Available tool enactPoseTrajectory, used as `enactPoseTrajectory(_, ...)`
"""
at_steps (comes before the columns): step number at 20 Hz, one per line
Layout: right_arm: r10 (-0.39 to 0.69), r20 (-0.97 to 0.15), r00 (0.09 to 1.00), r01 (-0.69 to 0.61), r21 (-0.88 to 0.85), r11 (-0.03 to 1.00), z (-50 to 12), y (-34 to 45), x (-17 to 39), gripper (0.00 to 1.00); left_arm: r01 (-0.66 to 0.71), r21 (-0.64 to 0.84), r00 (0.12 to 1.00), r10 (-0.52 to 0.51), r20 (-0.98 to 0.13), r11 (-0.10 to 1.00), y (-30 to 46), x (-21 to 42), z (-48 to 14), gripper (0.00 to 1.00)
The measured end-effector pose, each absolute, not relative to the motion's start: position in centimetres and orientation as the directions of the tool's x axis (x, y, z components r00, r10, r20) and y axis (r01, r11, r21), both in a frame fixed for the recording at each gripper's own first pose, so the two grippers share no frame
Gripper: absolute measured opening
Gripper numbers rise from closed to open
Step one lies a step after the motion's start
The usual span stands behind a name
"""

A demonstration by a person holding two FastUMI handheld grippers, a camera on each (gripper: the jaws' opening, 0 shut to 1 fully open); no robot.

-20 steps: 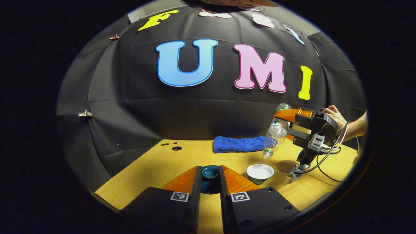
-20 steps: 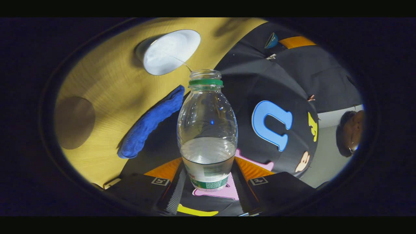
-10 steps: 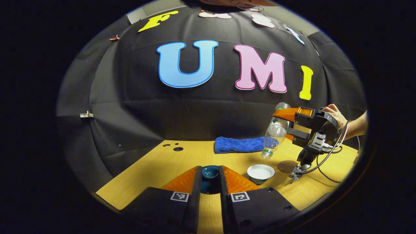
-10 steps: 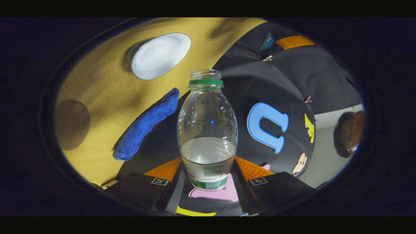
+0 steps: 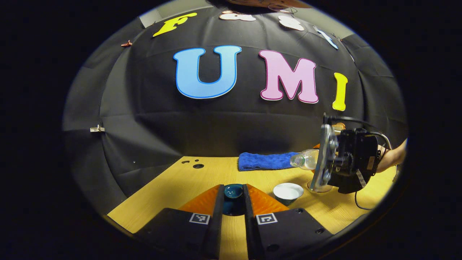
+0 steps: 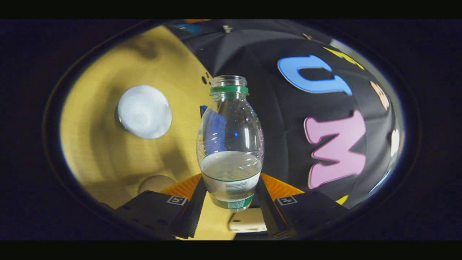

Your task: Open the teacup lid with one hand, grasp the water bottle and pour water into the teacup with the other hand; after pouring, place the water bottle on the coaster and then close the teacup lid.

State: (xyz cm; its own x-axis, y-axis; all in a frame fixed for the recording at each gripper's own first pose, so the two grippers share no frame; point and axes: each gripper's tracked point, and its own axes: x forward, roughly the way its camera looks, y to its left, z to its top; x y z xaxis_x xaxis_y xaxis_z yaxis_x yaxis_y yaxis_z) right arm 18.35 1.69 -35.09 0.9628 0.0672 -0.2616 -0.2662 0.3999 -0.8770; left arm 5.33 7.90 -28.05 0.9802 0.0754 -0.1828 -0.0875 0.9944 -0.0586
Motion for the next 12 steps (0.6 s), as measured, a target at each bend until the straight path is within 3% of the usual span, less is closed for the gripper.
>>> enactPoseTrajectory(6, 0.171, -0.313, 0.934, -0.300, -0.431, 0.851, -38.4, 5.8, 15.9, 0.75, -0.068, -0.045, 0.981, 0.058, -0.184, 0.997, 6.9, 5.8, -27.9, 0.32)
enactPoseTrajectory(9, 0.206, -0.265, 0.942, -0.267, -0.219, 0.939, -38.5, 7.5, 15.5, 0.74, -0.053, -0.042, 0.981, 0.044, -0.187, 0.998, 6.4, 6.0, -27.9, 0.28)
enactPoseTrajectory(12, 0.214, -0.242, 0.946, -0.246, -0.110, 0.963, -38.7, 7.9, 15.4, 0.74, -0.041, -0.036, 0.982, 0.034, -0.186, 0.999, 5.8, 6.3, -27.7, 0.32)
